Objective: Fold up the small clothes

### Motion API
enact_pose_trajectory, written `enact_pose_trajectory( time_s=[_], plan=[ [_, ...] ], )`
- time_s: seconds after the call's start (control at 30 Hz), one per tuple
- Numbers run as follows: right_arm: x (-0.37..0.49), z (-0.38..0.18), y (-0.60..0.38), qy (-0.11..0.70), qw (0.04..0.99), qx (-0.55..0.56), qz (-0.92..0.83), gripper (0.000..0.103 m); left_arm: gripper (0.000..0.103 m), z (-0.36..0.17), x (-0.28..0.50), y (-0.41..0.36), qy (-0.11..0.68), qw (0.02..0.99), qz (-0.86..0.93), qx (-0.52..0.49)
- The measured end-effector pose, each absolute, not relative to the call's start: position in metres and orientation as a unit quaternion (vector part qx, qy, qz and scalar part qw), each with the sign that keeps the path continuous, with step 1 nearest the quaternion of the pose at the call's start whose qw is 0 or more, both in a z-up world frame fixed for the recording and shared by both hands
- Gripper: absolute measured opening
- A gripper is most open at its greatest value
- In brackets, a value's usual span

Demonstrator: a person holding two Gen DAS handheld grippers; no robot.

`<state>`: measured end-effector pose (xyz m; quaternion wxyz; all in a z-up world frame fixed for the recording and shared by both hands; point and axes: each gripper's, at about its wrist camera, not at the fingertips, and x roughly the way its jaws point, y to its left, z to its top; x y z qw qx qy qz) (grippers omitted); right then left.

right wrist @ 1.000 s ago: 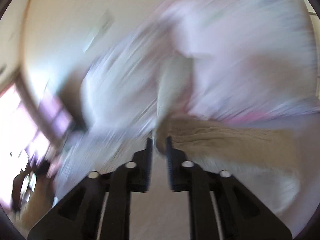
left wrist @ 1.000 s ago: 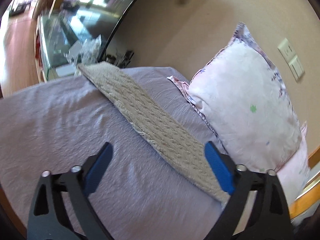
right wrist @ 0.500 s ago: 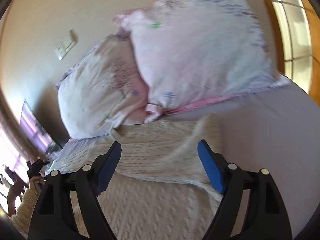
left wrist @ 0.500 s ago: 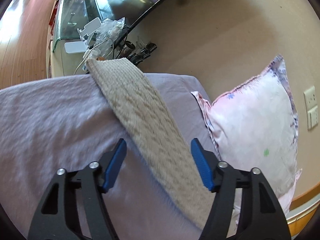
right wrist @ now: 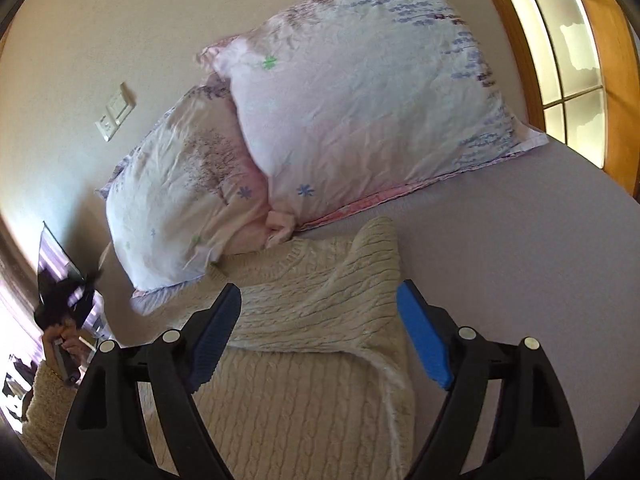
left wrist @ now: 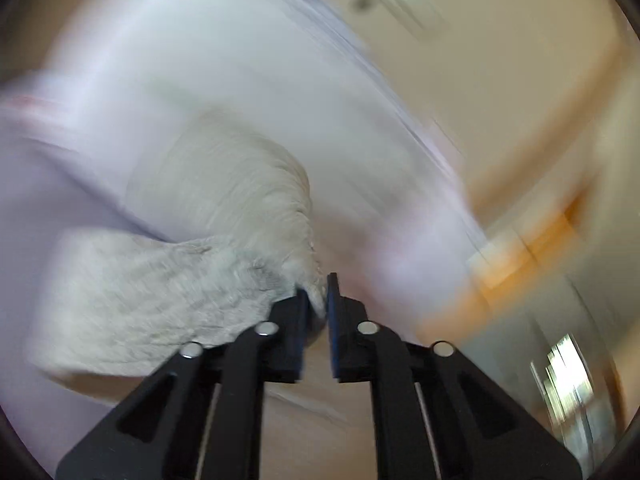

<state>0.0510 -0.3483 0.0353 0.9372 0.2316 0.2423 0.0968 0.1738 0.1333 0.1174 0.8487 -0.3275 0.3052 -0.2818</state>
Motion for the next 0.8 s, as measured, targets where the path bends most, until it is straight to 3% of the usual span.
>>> enact_pose_trajectory(
  time_s=[0.03, 0.1, 0.17, 0.23, 0.5, 0.63, 0.8],
  plan=[
    [0.049, 0.036, -0.345, 0.244, 0.938, 0.225, 0.099, 0.082, 0.032, 0.116, 0.171, 0.093, 0.328, 0.830, -0.335, -0.302],
    [0.040, 0.037, -0.342, 0.252, 0.938, 0.213, 0.111, 0.082, 0.038, 0.110, 0.151, 0.033, 0.367, 0.794, -0.413, -0.256],
    [0.026, 0.036, -0.345, 0.258, 0.934, 0.208, 0.131, 0.092, 0.050, 0.105, 0.129, 0.021, 0.378, 0.784, -0.436, -0.228],
    [0.005, 0.032, -0.353, 0.263, 0.929, 0.207, 0.156, 0.094, 0.063, 0.103, 0.100, 0.040, 0.368, 0.807, -0.416, -0.203],
    [-0.079, -0.029, -0.383, 0.346, 0.852, 0.280, 0.273, 0.093, 0.068, 0.068, 0.007, 0.159, 0.414, 0.860, -0.245, -0.171],
    [-0.102, -0.066, -0.378, 0.388, 0.816, 0.315, 0.290, 0.080, 0.062, 0.023, -0.033, 0.180, 0.456, 0.820, -0.247, -0.243],
    [-0.097, -0.100, -0.359, 0.414, 0.782, 0.345, 0.314, 0.074, 0.062, 0.001, -0.063, 0.181, 0.464, 0.799, -0.274, -0.269]
  ],
)
